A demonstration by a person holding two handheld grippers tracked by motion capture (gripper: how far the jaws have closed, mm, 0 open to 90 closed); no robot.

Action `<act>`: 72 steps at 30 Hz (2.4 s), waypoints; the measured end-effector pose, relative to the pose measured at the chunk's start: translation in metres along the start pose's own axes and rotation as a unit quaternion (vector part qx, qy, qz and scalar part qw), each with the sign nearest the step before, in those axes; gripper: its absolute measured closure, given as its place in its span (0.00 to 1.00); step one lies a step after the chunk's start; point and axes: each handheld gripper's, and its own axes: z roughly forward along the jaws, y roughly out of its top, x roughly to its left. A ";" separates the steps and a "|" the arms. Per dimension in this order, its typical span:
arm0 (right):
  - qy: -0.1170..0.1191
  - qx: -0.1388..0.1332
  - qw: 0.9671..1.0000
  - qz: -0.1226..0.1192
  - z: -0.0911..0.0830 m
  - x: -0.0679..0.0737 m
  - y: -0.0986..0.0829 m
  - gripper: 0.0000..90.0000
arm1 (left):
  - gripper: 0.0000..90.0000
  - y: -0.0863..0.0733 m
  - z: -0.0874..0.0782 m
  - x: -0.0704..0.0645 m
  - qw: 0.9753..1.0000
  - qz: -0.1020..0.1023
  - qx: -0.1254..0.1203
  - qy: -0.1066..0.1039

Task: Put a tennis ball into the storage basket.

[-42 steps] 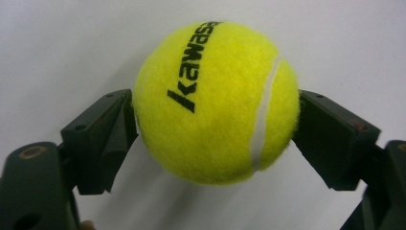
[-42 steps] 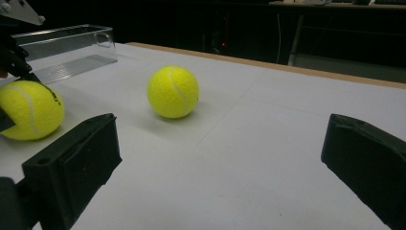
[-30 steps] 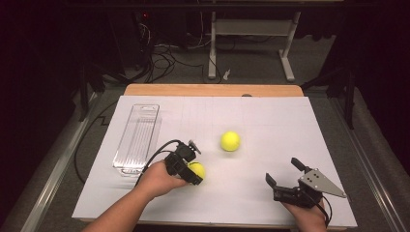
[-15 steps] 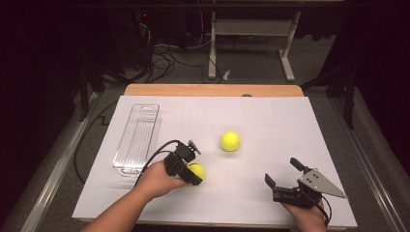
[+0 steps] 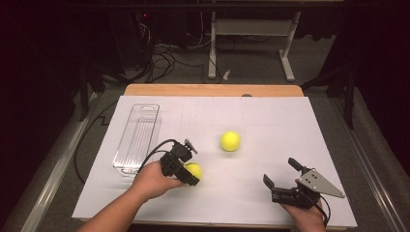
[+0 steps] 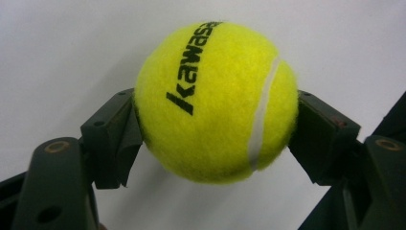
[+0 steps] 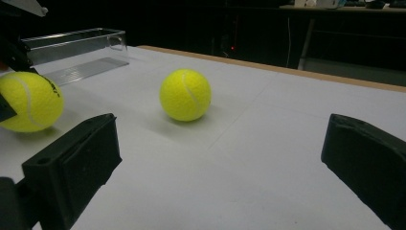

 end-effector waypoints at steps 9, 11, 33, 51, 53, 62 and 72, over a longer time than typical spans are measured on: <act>0.002 -0.003 1.000 -0.002 0.001 0.001 0.000 0.00 | 0.29 -0.004 -0.008 0.002 1.000 -0.004 -0.003 0.000; 0.002 -0.003 1.000 -0.001 0.001 0.001 -0.001 0.00 | 0.29 -0.005 -0.010 0.002 1.000 -0.005 -0.003 -0.002; -0.003 0.002 1.000 -0.002 0.001 0.000 -0.002 0.00 | 0.29 -0.018 -0.042 0.010 1.000 -0.008 0.027 0.010; -0.004 0.002 1.000 -0.002 0.001 0.000 -0.002 0.00 | 0.29 -0.035 -0.070 0.028 0.999 -0.035 0.010 0.020; -0.004 0.002 1.000 -0.002 0.001 0.000 -0.002 0.00 | 0.29 -0.037 -0.070 0.027 0.998 -0.061 -0.014 0.026; -0.005 0.002 1.000 -0.002 0.001 0.000 -0.002 0.00 | 0.29 -0.045 -0.084 0.039 0.998 -0.050 -0.007 0.023; -0.004 0.002 1.000 -0.002 0.001 0.001 -0.002 0.00 | 0.29 -0.054 -0.097 0.048 0.997 -0.064 -0.014 0.035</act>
